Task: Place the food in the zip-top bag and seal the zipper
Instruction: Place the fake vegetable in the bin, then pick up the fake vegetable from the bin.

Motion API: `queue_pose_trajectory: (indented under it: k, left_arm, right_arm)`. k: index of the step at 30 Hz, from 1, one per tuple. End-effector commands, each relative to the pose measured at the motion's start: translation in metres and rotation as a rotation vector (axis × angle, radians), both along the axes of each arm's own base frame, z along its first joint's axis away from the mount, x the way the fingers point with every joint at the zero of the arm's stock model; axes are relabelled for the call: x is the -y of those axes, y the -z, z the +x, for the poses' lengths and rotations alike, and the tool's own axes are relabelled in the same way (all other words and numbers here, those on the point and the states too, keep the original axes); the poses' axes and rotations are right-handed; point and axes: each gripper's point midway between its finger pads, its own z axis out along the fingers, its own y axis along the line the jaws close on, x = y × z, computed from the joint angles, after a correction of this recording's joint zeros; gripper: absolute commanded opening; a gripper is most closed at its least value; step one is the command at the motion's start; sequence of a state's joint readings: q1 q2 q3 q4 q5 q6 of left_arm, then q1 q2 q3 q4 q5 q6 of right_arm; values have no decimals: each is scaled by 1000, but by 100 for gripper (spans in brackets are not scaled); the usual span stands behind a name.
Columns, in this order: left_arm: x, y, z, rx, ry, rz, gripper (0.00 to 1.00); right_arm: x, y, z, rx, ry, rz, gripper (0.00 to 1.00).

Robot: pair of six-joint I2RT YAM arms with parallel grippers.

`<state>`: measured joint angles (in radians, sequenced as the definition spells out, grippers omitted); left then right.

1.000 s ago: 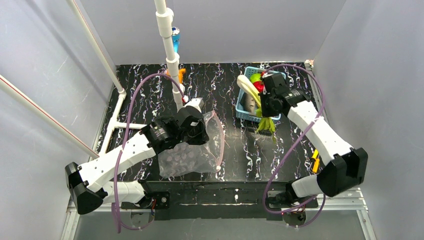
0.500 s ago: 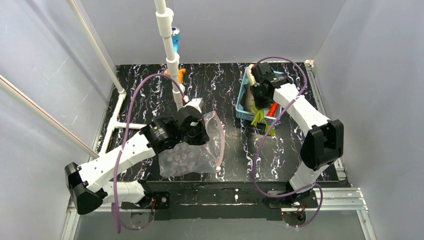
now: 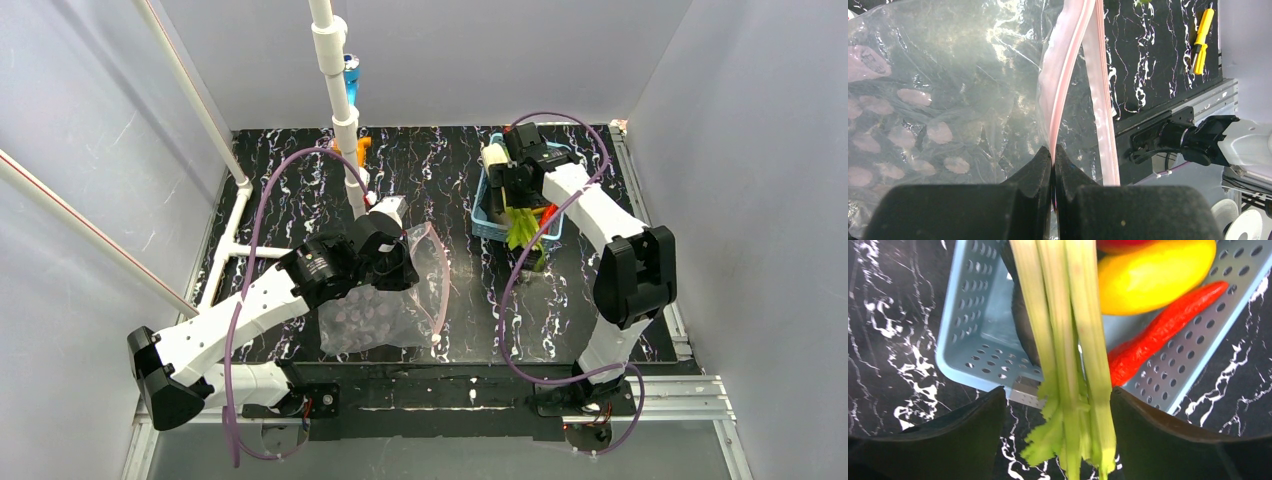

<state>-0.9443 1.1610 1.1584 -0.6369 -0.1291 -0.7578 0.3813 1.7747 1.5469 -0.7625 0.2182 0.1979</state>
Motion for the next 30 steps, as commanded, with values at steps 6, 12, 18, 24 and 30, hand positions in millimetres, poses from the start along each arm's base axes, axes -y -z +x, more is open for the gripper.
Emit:
queue_pose_trajectory:
  k: [6,12,18,24,30]
  left_arm:
    - [-8,-7,-3,12,7,1,0]
    - [-7,-7,-3,8,5,4,0]
    - [-6,-5,-3,1,3,6,0]
    - [-4,-4,-1,-4,-1,11,0]
    - [-3,-5,1,-3,-6,16,0]
  right_arm:
    - [-13,-11,52,121,-68,9,83]
    - [-7,-5,57,143,-95,-138,85]
    - [-6,7,60,122,-112,-207,79]
    - [-5,12,67,129,-100,-246,66]
    - [-2,17,68,104,-92,-276,41]
